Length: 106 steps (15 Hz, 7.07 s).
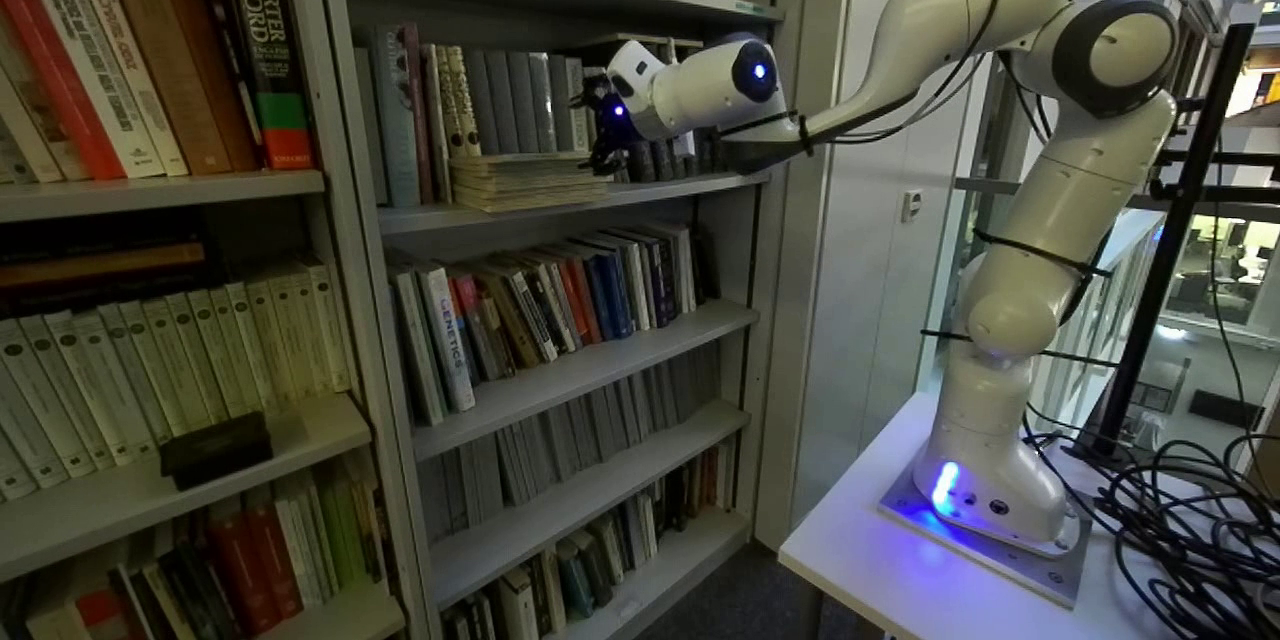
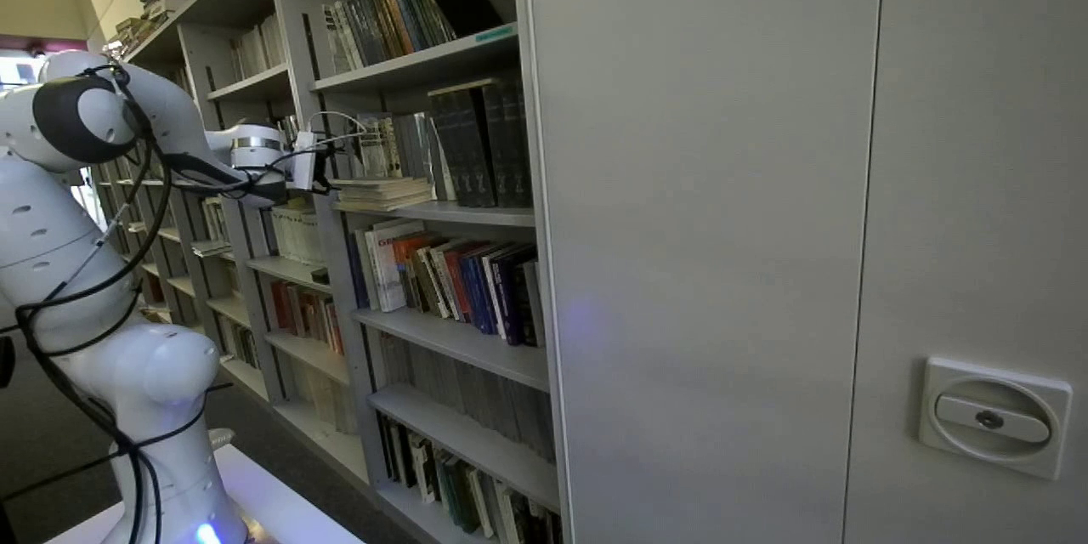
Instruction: Pick up one of the paper books and put it on top of the large encyclopedia books
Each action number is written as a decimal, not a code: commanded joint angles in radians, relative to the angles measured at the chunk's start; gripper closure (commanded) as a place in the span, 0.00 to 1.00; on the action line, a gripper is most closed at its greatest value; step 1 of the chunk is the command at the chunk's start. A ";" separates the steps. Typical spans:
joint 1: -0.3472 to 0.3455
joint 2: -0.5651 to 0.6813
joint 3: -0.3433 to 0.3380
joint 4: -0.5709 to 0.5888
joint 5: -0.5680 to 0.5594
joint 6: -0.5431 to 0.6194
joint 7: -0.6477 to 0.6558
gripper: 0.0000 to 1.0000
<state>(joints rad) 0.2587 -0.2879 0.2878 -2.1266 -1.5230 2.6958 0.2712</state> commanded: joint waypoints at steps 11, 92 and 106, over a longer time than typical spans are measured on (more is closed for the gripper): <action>-0.011 0.053 -0.010 0.039 -0.085 0.013 0.049 0.00; 0.015 -0.072 -0.054 0.188 -0.447 -0.327 0.024 0.97; -0.029 0.000 -0.128 0.295 -0.419 -0.256 -0.108 0.97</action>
<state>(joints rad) 0.2529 -0.3004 0.1699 -1.8926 -1.9300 2.4038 0.2094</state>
